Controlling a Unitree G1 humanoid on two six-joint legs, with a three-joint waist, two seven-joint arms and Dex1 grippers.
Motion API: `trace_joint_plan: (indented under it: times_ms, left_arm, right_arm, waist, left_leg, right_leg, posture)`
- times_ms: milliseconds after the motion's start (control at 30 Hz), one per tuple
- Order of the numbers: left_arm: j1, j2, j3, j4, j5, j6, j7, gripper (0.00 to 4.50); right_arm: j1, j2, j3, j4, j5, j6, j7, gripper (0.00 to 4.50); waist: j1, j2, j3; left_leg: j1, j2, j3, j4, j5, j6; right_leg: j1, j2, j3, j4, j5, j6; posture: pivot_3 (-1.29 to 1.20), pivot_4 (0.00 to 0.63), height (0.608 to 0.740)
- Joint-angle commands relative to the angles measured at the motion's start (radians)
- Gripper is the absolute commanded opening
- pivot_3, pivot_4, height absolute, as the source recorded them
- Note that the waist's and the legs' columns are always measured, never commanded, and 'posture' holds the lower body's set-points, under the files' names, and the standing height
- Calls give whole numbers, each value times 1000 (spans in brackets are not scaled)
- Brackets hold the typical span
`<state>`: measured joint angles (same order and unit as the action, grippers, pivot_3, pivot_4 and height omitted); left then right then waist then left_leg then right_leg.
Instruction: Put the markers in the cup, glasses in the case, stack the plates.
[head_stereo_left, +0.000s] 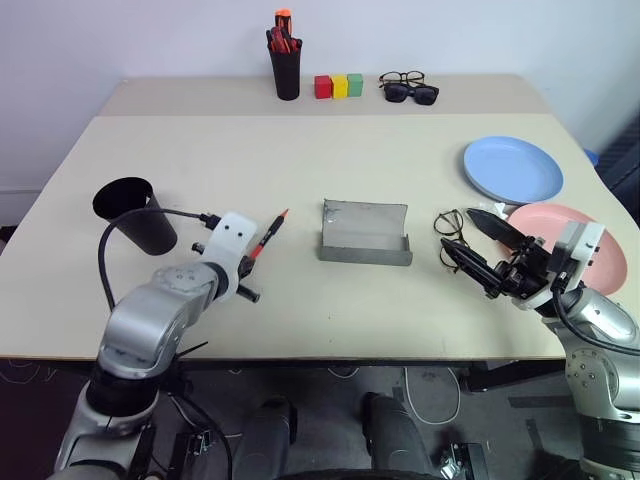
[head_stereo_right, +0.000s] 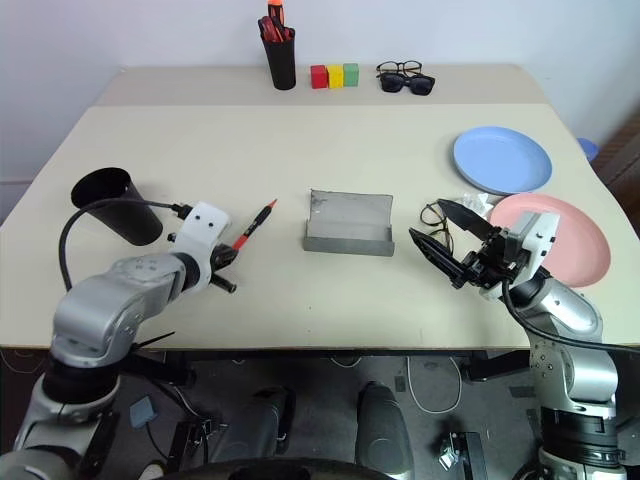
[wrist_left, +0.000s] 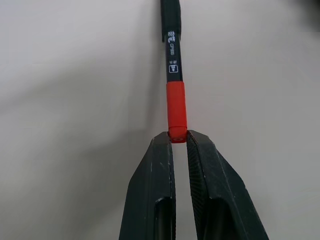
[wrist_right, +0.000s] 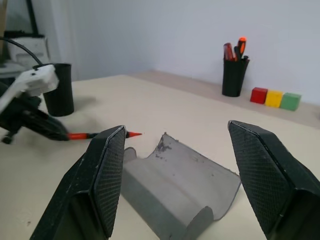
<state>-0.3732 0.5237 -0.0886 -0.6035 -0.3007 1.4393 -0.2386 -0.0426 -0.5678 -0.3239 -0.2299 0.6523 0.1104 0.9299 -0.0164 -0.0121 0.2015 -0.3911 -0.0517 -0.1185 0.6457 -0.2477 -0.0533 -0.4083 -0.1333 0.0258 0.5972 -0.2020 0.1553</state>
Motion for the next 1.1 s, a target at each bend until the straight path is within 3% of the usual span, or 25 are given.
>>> trace_joint_plan:
  times_ms: [33, 100, 200, 400, 533, 833, 933, 1100]
  left_arm:
    - [19, 42, 30, -62, -21, 80, -23, 941]
    - [34, 45, 44, -79, -21, 99, -21, 1689]
    - [46, 28, 78, -107, -15, 117, -10, 3216]
    - [23, 104, 171, -153, -110, 89, -151, 3216]
    - [-142, 120, 96, 16, -111, 165, -135, 3216]
    - [-518, -150, -84, 538, -81, 175, 114, 3216]
    - [-608, -277, -80, 705, -51, 175, 193, 3216]
    - [-684, -356, -43, 871, -8, 175, 275, 3216]
  right_arm:
    - [-18, -16, -16, -16, 21, 9, 7, 3341]
    - [-20, -20, -19, -21, 23, 19, 7, 3341]
    - [-18, -29, -25, -13, 22, 26, 18, 3341]
    - [-23, -50, -38, -18, 32, 49, 21, 3341]
    - [-29, -61, -42, -20, 34, 58, 19, 3341]
    - [-26, -69, -64, -57, 38, 78, -5, 3341]
    - [-16, -66, -66, -74, 33, 77, -18, 3341]
    - [7, -57, -74, -106, 41, 79, -41, 3341]
  waist:
    - [1, 0, 0]
    - [1, 0, 0]
    - [1, 0, 0]
    - [1, 0, 0]
    - [7, 0, 0]
    - [5, -1, 0]
    - [4, -1, 0]
    - [-1, -1, 0]
  left_leg:
    - [0, 0, 0, 0, 0, 0]
    - [0, 0, 0, 0, 0, 0]
    - [0, 0, 0, 0, 0, 0]
    - [0, 0, 0, 0, 0, 0]
    - [0, 0, 0, 1, 0, 0]
    - [0, -1, -1, 0, 0, 1]
    - [-1, -1, 0, 0, 0, 1]
    - [0, -1, 0, 0, 0, 1]
  right_leg:
    - [0, 0, 0, 0, 0, 0]
    - [0, 0, 0, 0, 0, 0]
    - [0, 0, 0, 0, 0, 0]
    - [0, 0, 0, 0, 0, -1]
    - [0, 0, 0, 0, 0, -1]
    - [1, 0, 0, -1, 2, 3]
    - [1, 0, 0, -2, 2, 4]
    - [0, 0, 0, -1, 2, 4]
  posture:
    - [0, 150, 740]
    - [0, 150, 740]
    - [0, 150, 740]
    - [0, 150, 740]
    - [0, 150, 740]
    - [0, 150, 740]
    - [0, 150, 740]
    - [0, 150, 740]
